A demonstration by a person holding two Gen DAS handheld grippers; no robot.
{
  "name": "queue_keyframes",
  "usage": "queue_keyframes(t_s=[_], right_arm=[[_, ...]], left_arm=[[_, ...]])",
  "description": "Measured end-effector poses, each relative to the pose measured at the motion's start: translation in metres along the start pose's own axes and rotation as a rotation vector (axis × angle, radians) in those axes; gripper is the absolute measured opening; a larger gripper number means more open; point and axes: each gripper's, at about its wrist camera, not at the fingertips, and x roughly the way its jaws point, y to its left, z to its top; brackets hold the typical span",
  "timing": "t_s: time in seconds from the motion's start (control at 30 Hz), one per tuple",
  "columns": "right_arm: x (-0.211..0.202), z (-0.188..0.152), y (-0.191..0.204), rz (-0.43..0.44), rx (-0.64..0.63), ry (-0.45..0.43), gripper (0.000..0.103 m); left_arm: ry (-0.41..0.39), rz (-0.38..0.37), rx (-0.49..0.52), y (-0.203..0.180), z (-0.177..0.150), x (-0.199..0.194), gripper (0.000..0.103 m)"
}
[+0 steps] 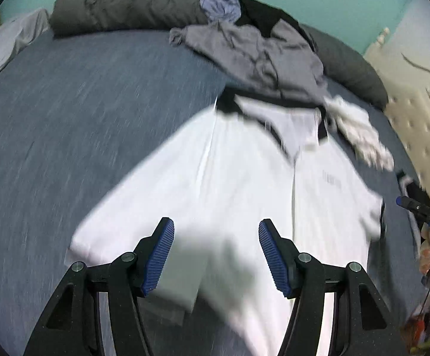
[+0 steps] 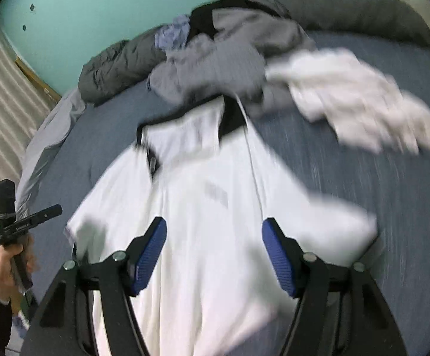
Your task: Fold clothes
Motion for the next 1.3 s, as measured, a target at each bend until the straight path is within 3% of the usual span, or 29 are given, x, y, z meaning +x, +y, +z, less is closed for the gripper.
queue_keyframes(t_s=[0.13,0.4,0.57,0.8,0.87,1.0,1.03,1.3], right_arm=[[-0.021,-0.069,-0.007,0.030,0.058,0.069,0.068],[-0.049,-0.179,0.014,0.062,0.057,0.164,0.068],[-0.049,-0.231,0.041,0.080,0.006,0.262,0.068],[-0.037,-0.277,0.065,0.078,-0.036,0.346,0.067],[-0.033,-0.285,0.064,0.079,-0.017,0.356,0.059],[-0.025,-0.294,0.057,0.095,0.023,0.362,0.011],[-0.026,-0.295,0.056,0.100,0.028,0.358,0.006],[-0.073,-0.272,0.045,0.120,0.048,0.219,0.002]], left_arm=[[0.070,-0.013,-0.022,0.008,-0.061,-0.018,0.063],[0.183,-0.057,0.074,-0.026,-0.162,-0.037,0.063],[0.198,-0.091,0.088,-0.044,-0.192,-0.048,0.063],[0.164,-0.082,0.078,-0.048,-0.205,-0.080,0.063],[0.154,-0.084,0.066,-0.046,-0.208,-0.087,0.063],[0.146,-0.084,0.050,-0.046,-0.215,-0.095,0.063],[0.146,-0.087,0.046,-0.046,-0.217,-0.096,0.063],[0.155,-0.091,0.032,-0.044,-0.232,-0.100,0.063]])
